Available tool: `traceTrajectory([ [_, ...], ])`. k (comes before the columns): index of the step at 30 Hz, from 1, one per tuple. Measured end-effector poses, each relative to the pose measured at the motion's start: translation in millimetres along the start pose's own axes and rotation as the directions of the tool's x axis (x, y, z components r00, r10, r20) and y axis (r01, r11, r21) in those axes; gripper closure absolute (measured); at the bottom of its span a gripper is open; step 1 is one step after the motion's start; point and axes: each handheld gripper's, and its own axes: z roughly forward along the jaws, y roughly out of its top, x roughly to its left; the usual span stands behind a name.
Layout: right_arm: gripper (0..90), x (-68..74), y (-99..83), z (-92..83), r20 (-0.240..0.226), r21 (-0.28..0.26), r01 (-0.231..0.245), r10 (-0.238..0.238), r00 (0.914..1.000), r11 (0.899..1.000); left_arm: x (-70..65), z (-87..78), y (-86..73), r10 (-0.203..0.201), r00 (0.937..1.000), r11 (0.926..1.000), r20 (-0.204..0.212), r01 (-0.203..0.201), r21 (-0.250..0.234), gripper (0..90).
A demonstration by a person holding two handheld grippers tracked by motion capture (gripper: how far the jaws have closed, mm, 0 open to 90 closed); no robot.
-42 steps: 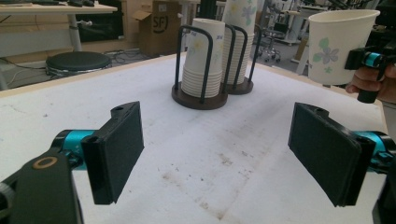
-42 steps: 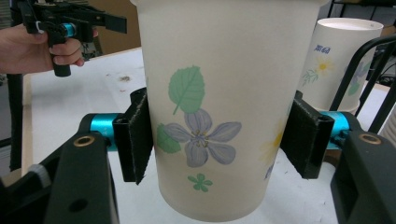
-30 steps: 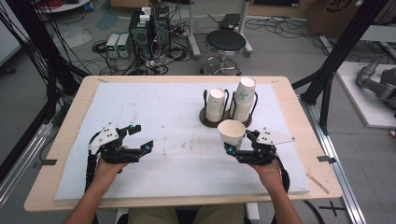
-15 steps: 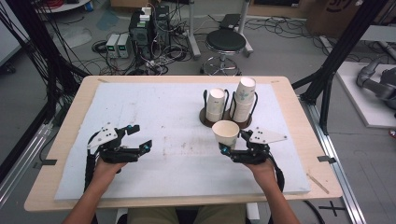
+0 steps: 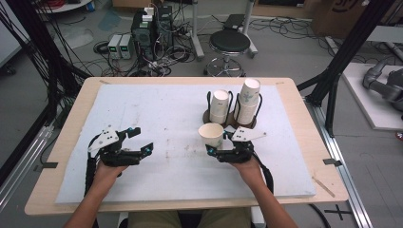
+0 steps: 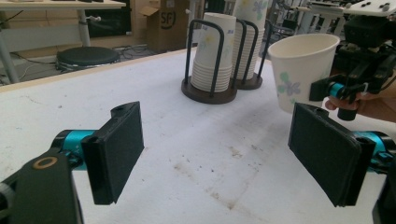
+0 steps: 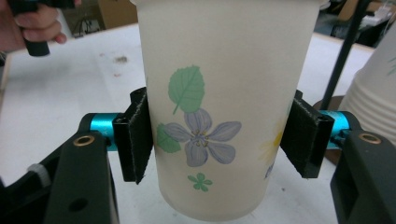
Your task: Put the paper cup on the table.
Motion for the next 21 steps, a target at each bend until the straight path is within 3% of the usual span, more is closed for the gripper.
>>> traceTrajectory([
  [5, 34.7, -1.4, -4.8, 13.1, 0.007, 0.069, -0.004, 0.004, 1.0000, 0.998, 0.5, -0.1, -0.6, -0.002, 1.0000, 1.0000, -0.002, 0.002, 0.005, 18.1],
  [10, 34.5, -4.2, -11.6, 20.2, 0.012, 0.151, -0.009, 0.007, 0.9999, 0.988, 0.7, 0.3, -1.5, -0.006, 1.0000, 0.9999, -0.002, 0.006, 0.009, 18.1],
  [16, 33.9, -3.1, -11.7, 21.8, 0.014, 0.204, 0.007, -0.010, 0.9999, 0.979, -0.1, 1.2, -2.0, -0.005, 1.0000, 0.9999, 0.000, 0.005, 0.014, 18.1],
  [19, 33.9, -4.7, -12.1, 18.0, 0.008, 0.218, -0.005, 0.003, 1.0000, 0.976, -0.1, 1.0, -2.0, -0.005, 1.0000, 0.9999, 0.001, 0.005, 0.015, 18.1],
  [21, 33.7, -5.6, -12.7, 14.1, 0.002, 0.235, 0.018, -0.019, 0.9998, 0.972, 0.1, 0.9, -2.1, -0.006, 1.0000, 0.9999, 0.001, 0.006, 0.016, 18.1],
])
